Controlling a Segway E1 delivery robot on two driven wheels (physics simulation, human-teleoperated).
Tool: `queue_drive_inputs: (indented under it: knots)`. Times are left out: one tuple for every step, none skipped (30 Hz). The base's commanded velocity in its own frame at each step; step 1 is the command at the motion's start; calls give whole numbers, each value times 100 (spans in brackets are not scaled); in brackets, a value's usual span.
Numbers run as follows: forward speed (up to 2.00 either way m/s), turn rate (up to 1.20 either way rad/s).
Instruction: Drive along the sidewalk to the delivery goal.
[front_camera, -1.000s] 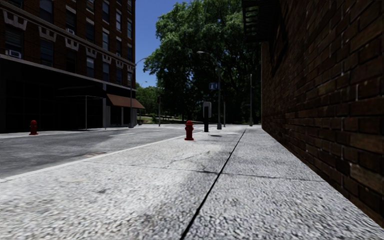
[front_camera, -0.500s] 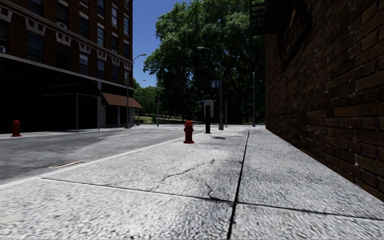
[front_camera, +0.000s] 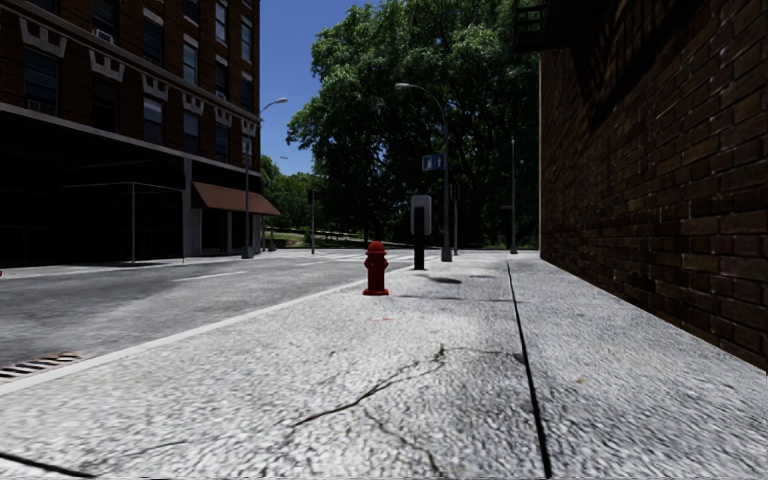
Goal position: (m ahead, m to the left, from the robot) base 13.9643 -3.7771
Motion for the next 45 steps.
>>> queue_drive_inputs:
  knots:
    - [200,-17]
    - [200,-18]
    - [200,-19]
    - [200,-19]
    - [200,-19]
    - [200,-16]
    - [200,-1]
    - [200,0]
    - [200,0]
    - [200,0]
    - [200,0]
    - [200,0]
    - [200,-3]
    - [200,-18]
    - [200,-28]
    - [200,-32]
    - [200,-34]
    - [200,-36]
    - [200,-36]
    - [200,-37]
    - [200,-40]
    - [200,-40]
    - [200,-41]
    - [200,-42]
    - [200,-42]
    - [200,-42]
    - [200,-42]
    - [200,-42]
    - [200,-42]
    - [200,-42]
    - [200,-42]
    - [200,-42]
    - [200,-42]
    - [200,-43]
    - [200,-43]
    - [200,-43]
    - [200,-43]
    - [200,-43]
    - [200,-35]
    - [200,-8]
    - [200,0]
    - [200,0]
    - [200,0]
    - [200,0]
    - [200,0]
